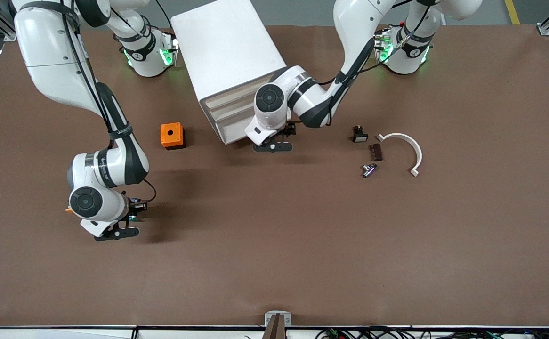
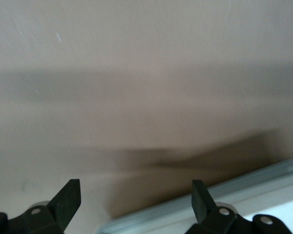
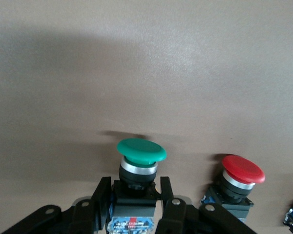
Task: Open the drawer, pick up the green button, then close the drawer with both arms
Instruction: 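Push the drawer shut with the left gripper while the right gripper lowers the button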
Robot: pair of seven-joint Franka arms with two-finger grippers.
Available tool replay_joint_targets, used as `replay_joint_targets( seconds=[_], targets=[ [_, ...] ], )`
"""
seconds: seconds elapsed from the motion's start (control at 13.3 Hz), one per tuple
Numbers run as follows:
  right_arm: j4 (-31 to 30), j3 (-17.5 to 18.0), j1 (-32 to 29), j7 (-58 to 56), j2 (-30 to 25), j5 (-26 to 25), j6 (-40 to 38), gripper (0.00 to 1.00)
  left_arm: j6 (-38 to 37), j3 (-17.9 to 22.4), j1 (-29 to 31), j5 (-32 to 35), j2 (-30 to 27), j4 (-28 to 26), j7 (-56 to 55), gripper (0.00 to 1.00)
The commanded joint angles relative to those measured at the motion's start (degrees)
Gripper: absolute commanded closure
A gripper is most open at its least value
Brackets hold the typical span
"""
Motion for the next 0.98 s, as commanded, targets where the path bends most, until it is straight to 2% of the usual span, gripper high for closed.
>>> replay_joint_targets(
  seconds=[0.0,0.23,0.3,0.38,0.6,0.75,0.9],
  targets=[
    [-1.1,-0.1,0.6,0.7,-0.1,-1.3,0.9,0.82,-3.2,-1.4,0.0,-2.2,-0.5,-0.5,-0.9,0.00],
    [-1.0,0.0,0.6,0.7,0.1,-1.3,0.9,0.76,-3.4,-2.8,-0.1,-4.6,0.0,-0.5,-1.6,0.00],
    [-1.0,0.0,0.6,0.7,0.1,-1.3,0.8,0.51,-3.4,-3.1,-0.1,-4.7,0.3,-0.4,-2.1,0.00],
    [-0.9,0.0,0.4,0.7,0.1,-1.3,0.7,0.02,-3.4,-3.8,-0.2,-4.7,0.9,-0.2,-2.7,0.00],
    [0.2,0.1,-0.2,0.9,-0.7,-0.9,-0.1,0.00,-3.4,-3.9,0.8,-4.5,0.6,0.3,-3.8,0.00],
    [0.2,0.1,-0.7,0.8,-3.4,-0.5,-1.1,0.00,-5.7,-2.2,6.1,-3.8,-1.6,2.8,-3.6,0.00],
    [0.3,0.3,-0.7,0.9,-6.6,-0.3,-3.7,0.00,-9.1,-1.0,12.9,-2.7,-2.9,7.8,-2.6,0.00]
  ],
)
